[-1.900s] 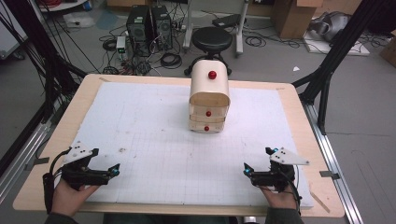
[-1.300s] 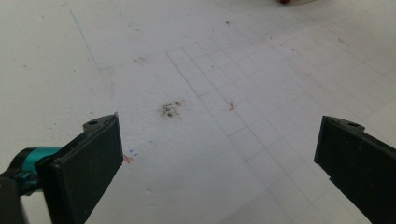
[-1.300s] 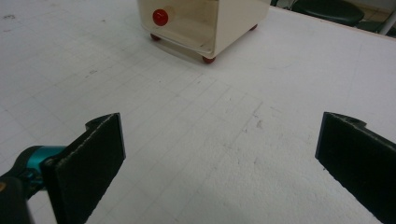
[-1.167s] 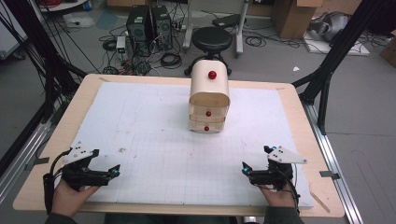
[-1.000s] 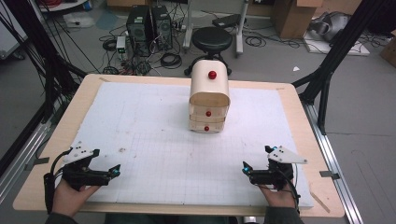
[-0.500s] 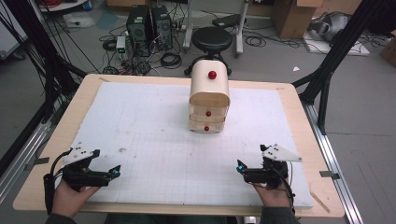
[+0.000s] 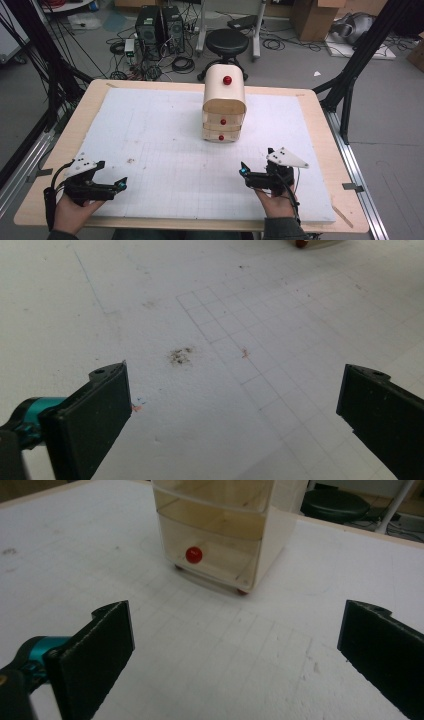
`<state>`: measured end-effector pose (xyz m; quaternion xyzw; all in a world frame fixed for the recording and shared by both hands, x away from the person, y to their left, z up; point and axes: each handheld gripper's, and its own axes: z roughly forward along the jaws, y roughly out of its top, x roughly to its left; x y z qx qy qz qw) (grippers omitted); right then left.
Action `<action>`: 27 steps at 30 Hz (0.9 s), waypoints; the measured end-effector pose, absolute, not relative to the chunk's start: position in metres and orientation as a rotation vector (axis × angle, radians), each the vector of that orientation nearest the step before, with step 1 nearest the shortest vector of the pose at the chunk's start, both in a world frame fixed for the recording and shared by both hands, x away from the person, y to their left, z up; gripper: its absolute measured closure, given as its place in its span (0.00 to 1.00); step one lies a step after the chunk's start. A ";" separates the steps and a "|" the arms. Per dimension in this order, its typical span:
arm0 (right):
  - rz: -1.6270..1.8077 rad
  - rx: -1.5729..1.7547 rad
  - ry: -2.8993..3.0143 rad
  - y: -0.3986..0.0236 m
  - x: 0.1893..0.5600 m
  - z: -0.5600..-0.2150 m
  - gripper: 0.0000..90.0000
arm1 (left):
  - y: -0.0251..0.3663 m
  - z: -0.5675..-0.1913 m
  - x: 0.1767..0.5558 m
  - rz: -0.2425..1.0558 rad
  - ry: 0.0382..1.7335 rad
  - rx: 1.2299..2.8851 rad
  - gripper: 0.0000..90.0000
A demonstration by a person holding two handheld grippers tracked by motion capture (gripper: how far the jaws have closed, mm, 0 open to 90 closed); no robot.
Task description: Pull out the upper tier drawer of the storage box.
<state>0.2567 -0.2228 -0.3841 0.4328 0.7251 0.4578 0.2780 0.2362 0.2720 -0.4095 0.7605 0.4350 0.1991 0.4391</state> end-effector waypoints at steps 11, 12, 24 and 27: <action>1.212 1.151 1.890 -0.194 0.266 -0.379 0.01 | 0.272 -0.410 0.238 0.491 1.077 1.889 0.02; 1.216 1.154 1.883 -0.192 0.267 -0.380 0.01 | 0.271 -0.410 0.238 0.489 1.080 1.887 0.02; 1.258 1.130 1.847 -0.165 0.277 -0.379 0.01 | 0.270 -0.410 0.238 0.492 1.078 1.892 0.02; 1.259 1.093 1.847 -0.155 0.279 -0.377 0.01 | 0.270 -0.410 0.238 0.492 1.077 1.891 0.02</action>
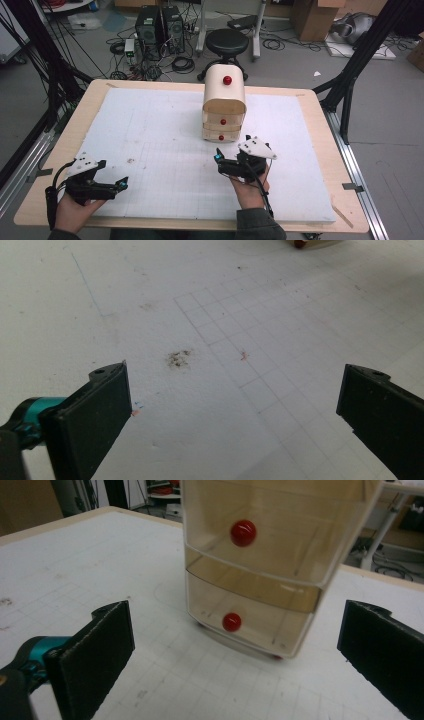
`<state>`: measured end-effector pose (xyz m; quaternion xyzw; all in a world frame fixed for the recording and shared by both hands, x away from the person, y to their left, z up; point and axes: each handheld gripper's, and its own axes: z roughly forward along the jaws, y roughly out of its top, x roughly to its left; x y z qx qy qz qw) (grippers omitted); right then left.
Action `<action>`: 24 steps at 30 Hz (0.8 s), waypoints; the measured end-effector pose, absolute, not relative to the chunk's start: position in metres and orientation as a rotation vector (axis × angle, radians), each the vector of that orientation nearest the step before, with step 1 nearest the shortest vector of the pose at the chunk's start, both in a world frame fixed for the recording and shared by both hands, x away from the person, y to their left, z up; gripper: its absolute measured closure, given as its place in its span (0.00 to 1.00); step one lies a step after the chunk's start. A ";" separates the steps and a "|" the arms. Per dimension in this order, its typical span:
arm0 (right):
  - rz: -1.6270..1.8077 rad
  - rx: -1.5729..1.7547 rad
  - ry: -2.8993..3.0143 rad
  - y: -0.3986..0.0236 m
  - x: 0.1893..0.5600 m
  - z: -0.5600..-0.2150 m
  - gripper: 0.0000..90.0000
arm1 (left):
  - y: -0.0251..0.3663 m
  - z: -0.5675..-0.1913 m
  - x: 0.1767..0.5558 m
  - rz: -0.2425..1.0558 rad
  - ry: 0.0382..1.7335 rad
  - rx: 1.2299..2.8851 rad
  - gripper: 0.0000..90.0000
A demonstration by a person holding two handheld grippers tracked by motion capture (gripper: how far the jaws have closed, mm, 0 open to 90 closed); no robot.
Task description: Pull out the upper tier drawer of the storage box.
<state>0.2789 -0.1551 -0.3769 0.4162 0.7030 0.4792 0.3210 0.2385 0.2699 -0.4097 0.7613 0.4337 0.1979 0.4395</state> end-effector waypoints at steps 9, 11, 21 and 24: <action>1.270 1.076 1.761 -0.139 0.291 -0.374 0.01 | 0.272 -0.409 0.238 0.506 1.088 1.883 0.02; 1.269 1.082 1.754 -0.138 0.293 -0.374 0.01 | 0.272 -0.409 0.238 0.504 1.086 1.886 0.02; 1.303 1.095 1.710 -0.130 0.304 -0.374 0.22 | 0.272 -0.409 0.238 0.503 1.088 1.883 0.02; 1.283 1.098 1.679 -0.126 0.305 -0.374 0.23 | 0.272 -0.409 0.239 0.503 1.087 1.881 0.02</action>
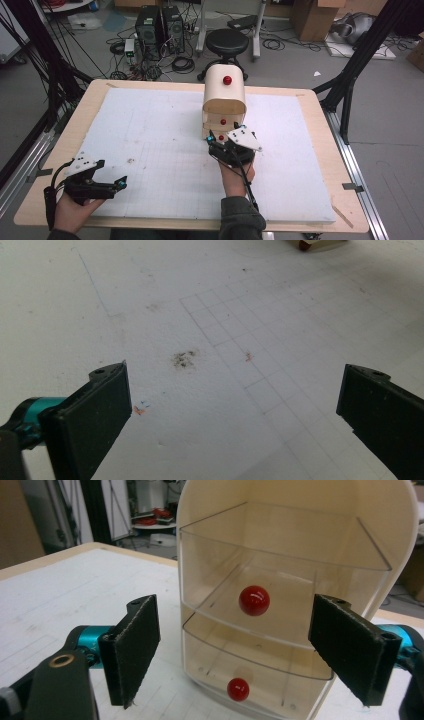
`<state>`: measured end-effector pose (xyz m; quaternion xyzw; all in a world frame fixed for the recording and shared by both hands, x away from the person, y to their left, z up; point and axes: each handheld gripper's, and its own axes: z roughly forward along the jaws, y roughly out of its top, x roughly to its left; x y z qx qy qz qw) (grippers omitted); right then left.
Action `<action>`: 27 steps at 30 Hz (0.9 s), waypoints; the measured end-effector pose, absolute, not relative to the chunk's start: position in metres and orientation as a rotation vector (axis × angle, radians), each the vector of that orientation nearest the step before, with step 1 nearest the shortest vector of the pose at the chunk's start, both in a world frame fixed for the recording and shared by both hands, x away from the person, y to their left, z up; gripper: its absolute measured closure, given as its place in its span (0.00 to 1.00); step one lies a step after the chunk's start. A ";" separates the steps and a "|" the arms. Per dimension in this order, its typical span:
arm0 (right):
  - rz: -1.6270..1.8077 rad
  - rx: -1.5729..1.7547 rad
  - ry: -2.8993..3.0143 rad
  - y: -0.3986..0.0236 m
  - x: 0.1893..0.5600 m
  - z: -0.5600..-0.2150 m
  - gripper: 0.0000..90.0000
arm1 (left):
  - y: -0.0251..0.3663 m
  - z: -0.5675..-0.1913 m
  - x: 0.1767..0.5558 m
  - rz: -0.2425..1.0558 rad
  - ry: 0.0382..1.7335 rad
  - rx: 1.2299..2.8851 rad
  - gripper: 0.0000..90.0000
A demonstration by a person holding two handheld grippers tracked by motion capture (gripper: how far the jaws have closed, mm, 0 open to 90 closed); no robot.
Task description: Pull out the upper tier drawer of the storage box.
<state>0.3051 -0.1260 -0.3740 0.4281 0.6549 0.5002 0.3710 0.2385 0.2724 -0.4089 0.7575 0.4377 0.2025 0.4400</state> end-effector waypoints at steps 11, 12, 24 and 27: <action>1.190 1.119 1.635 -0.116 0.312 -0.378 0.38 | 0.272 -0.409 0.239 0.495 1.088 1.883 0.02; 1.189 1.122 1.627 -0.116 0.313 -0.378 0.39 | 0.272 -0.409 0.239 0.496 1.088 1.885 0.02; 1.124 1.163 1.580 -0.107 0.318 -0.379 0.60 | 0.272 -0.409 0.239 0.493 1.086 1.881 0.02; 1.108 1.167 1.582 -0.106 0.319 -0.380 0.67 | 0.272 -0.409 0.239 0.492 1.086 1.881 0.02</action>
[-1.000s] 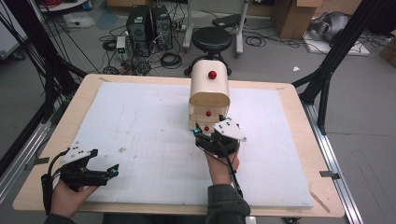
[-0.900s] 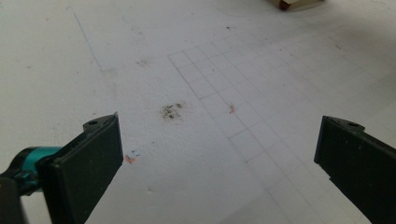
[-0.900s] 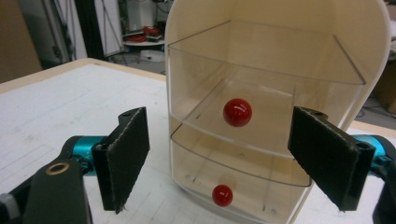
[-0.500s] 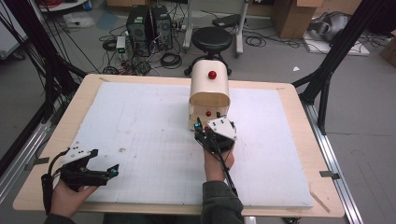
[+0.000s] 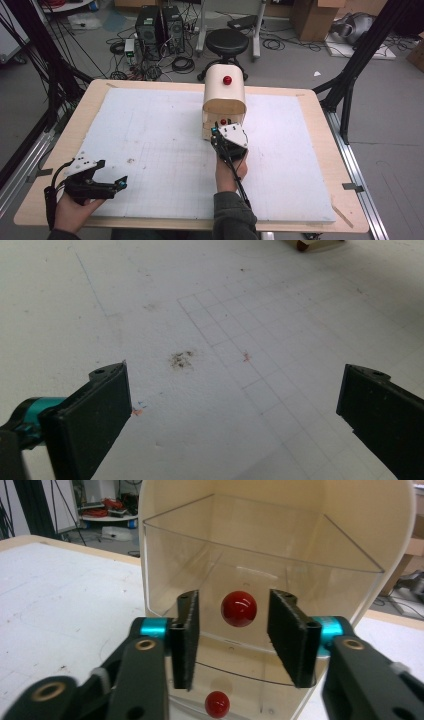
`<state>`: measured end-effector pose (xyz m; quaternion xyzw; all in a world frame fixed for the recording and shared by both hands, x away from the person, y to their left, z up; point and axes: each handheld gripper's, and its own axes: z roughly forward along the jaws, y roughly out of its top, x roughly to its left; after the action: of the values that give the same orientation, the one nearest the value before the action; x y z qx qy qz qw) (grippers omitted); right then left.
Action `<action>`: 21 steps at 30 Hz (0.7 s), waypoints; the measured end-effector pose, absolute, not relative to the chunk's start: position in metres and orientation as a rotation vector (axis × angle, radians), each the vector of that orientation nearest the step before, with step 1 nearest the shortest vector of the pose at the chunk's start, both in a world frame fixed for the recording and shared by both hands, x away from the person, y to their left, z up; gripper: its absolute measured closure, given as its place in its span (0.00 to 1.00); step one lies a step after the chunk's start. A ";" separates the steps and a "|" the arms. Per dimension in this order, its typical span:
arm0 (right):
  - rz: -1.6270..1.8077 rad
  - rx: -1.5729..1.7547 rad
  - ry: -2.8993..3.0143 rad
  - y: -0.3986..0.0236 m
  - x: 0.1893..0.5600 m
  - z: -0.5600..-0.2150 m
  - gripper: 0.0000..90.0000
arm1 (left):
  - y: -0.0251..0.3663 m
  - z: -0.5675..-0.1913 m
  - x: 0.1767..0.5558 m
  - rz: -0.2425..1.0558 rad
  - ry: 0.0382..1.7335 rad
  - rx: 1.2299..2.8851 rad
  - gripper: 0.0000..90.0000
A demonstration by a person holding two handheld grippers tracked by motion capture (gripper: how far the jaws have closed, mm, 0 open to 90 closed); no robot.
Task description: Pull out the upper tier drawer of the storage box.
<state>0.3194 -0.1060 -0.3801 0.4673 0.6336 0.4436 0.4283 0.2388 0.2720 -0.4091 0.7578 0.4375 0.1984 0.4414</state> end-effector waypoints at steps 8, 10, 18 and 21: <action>1.091 1.166 1.565 -0.106 0.320 -0.380 0.74 | 0.270 -0.409 0.239 0.494 1.082 1.885 0.02; 1.088 1.165 1.563 -0.106 0.320 -0.380 0.75 | 0.270 -0.410 0.239 0.492 1.082 1.886 0.02; 1.089 1.162 1.566 -0.105 0.320 -0.381 0.80 | 0.271 -0.409 0.239 0.493 1.081 1.885 0.02; 1.092 1.164 1.566 -0.105 0.320 -0.381 0.80 | 0.271 -0.409 0.239 0.493 1.080 1.886 0.02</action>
<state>0.3197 -0.1054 -0.3806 0.4680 0.6299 0.4393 0.4374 0.2391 0.2707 -0.4093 0.7596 0.4351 0.1987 0.4408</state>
